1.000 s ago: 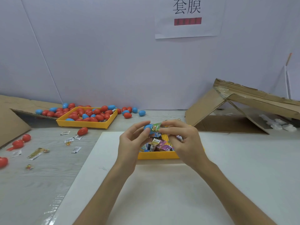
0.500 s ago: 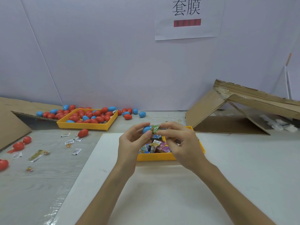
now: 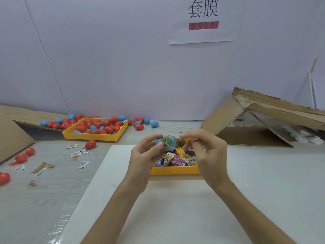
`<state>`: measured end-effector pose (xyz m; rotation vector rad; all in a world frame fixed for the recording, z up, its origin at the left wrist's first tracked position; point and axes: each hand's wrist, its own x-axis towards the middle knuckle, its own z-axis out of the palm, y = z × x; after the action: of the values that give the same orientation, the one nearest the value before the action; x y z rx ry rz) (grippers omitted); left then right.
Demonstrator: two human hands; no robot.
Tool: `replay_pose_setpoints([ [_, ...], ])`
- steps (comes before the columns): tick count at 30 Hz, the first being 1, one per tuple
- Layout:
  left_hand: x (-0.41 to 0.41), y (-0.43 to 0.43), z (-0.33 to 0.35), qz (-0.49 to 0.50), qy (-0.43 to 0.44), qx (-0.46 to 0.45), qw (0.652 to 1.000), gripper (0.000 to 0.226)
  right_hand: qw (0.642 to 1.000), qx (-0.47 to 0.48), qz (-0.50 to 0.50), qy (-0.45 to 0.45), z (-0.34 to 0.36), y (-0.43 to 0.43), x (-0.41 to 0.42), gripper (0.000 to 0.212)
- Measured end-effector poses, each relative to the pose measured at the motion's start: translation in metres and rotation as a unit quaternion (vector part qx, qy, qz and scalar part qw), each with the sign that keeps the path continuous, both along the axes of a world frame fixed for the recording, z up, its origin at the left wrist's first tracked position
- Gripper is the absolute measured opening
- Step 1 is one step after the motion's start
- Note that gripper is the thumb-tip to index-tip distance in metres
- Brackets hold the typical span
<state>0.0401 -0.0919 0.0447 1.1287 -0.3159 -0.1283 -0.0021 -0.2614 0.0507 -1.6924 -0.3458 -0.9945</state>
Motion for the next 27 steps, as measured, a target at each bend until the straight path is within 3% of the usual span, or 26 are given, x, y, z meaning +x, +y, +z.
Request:
replay_pose_setpoints([
  [3, -0.001, 0.001, 0.001, -0.030, 0.002, 0.000, 1.000, 0.022, 0.981, 0.115, 0.047, 0.149, 0.005, -0.004, 0.008, 0.026],
  [5, -0.002, 0.001, 0.002, -0.046, -0.008, 0.004, 0.999, 0.021, 0.941, 0.155, 0.119, 0.276, 0.006, -0.007, 0.012, 0.027],
  [7, -0.004, 0.001, 0.003, -0.060, -0.021, 0.009, 0.998, 0.020, 0.902, 0.185, 0.182, 0.344, 0.005, -0.007, 0.015, 0.028],
  [12, -0.008, 0.000, 0.006, -0.072, -0.030, 0.018, 0.997, 0.021, 0.871, 0.223, 0.257, 0.354, 0.005, -0.006, 0.013, 0.014],
  [18, -0.008, -0.001, 0.006, -0.092, -0.003, -0.012, 0.996, 0.021, 0.840, 0.255, 0.301, 0.373, 0.004, -0.002, 0.010, 0.052],
  [22, -0.008, 0.000, 0.006, -0.106, 0.017, -0.046, 0.993, 0.020, 0.812, 0.287, 0.345, 0.373, 0.003, 0.002, 0.008, 0.028],
  [27, -0.008, -0.002, 0.005, -0.128, 0.018, -0.069, 0.989, 0.023, 0.801, 0.303, 0.357, 0.372, 0.001, 0.002, 0.007, 0.027],
])
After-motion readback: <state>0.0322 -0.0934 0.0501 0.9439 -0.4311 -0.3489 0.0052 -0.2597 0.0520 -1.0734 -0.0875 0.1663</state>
